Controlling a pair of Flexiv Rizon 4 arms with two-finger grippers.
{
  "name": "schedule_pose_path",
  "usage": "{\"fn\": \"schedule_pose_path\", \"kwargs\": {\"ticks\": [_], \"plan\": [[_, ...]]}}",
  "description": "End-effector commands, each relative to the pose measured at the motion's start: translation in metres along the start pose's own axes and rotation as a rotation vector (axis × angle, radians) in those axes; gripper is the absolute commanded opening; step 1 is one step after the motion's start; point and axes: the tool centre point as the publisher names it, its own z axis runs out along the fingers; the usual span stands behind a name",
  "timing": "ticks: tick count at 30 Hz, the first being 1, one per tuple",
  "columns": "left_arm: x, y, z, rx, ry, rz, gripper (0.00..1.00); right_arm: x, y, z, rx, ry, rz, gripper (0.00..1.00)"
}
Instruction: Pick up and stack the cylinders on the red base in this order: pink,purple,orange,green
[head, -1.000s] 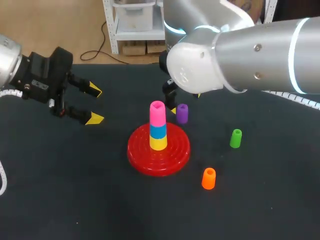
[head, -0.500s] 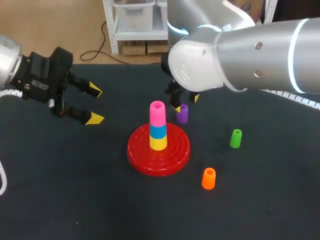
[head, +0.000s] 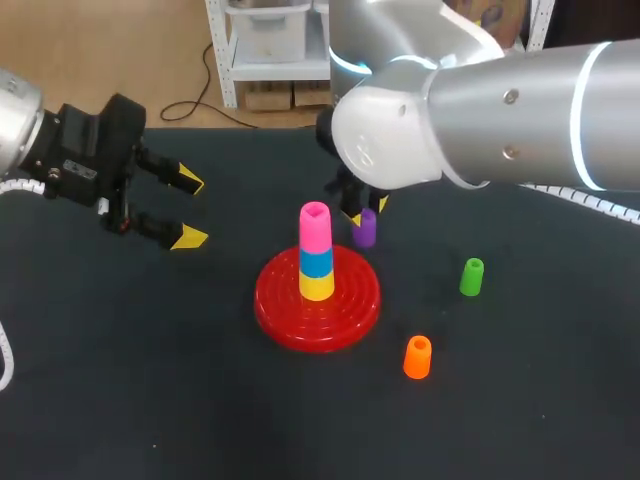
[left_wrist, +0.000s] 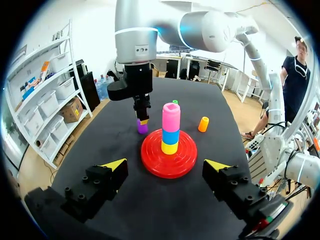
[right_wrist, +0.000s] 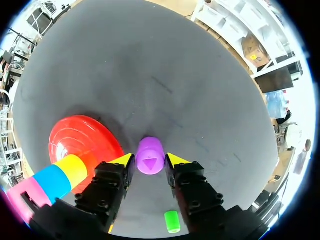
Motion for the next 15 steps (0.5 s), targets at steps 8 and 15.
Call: {"fn": "schedule_pose_path", "kwargs": {"ticks": [8, 15], "plan": [[0.0011, -0.0003, 0.0003, -0.001, -0.004, 0.002, 1.0, 0.0028, 0.0002, 0.0022, 0.003, -0.006, 0.003, 0.0], [0.0011, -0.0003, 0.0003, -0.001, -0.004, 0.002, 1.0, 0.006, -0.0021, -0.0019, 0.027, -0.046, -0.005, 0.0]]}}
